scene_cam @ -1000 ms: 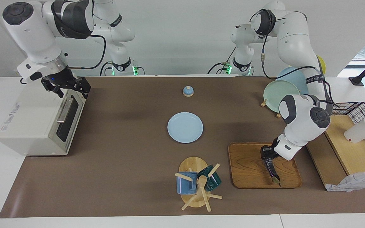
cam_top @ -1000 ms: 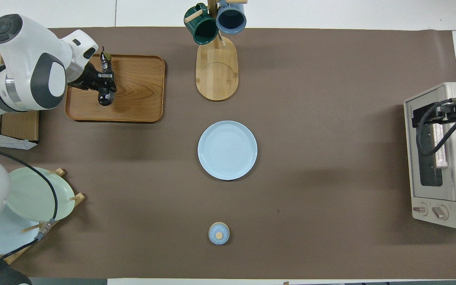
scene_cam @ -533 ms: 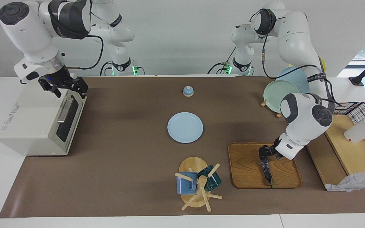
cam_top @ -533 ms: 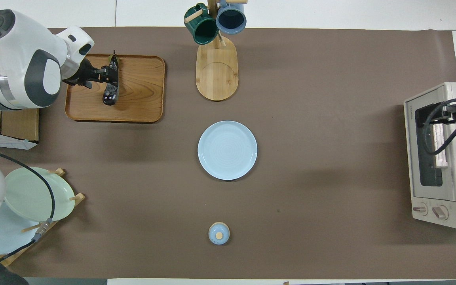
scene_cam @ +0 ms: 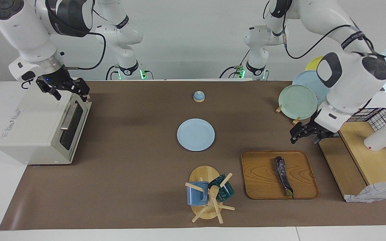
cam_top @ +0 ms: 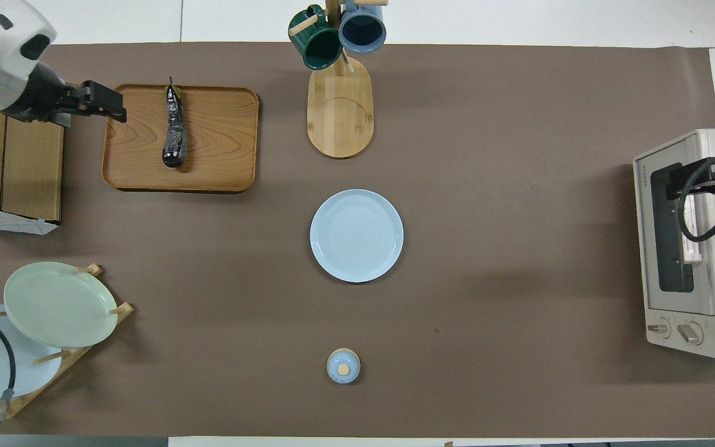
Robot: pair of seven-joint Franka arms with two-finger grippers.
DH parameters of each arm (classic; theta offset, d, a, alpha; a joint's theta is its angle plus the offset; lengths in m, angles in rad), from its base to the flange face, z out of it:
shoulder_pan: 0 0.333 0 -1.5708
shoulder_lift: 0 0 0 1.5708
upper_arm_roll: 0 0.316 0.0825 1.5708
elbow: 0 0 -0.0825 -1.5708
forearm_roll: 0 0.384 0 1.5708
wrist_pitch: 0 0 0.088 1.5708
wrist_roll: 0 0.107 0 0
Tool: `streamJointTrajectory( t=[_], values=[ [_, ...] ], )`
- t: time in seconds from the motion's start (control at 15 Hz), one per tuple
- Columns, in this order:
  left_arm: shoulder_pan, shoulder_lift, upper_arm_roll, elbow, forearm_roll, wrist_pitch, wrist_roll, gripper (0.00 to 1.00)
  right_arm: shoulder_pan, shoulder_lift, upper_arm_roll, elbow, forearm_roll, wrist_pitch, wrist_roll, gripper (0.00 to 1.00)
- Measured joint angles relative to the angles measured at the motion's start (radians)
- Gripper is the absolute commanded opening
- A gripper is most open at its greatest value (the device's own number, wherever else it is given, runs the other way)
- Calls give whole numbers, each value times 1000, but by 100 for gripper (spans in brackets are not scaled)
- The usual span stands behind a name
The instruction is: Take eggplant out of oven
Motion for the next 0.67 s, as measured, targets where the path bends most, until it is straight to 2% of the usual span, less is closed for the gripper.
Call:
streamJointTrajectory(
  t=[0.33, 0.47, 0.67],
  values=[
    [5, -171, 20, -1, 42, -212, 0, 100, 0, 0, 0, 8, 0, -12, 0, 100],
    [5, -212, 20, -6, 50, -268, 0, 100, 0, 0, 0, 9, 0, -12, 0, 100],
    [5, -247, 19, -60, 51, -281, 0, 100, 0, -3, 1, 11, 0, -12, 0, 100]
  ],
)
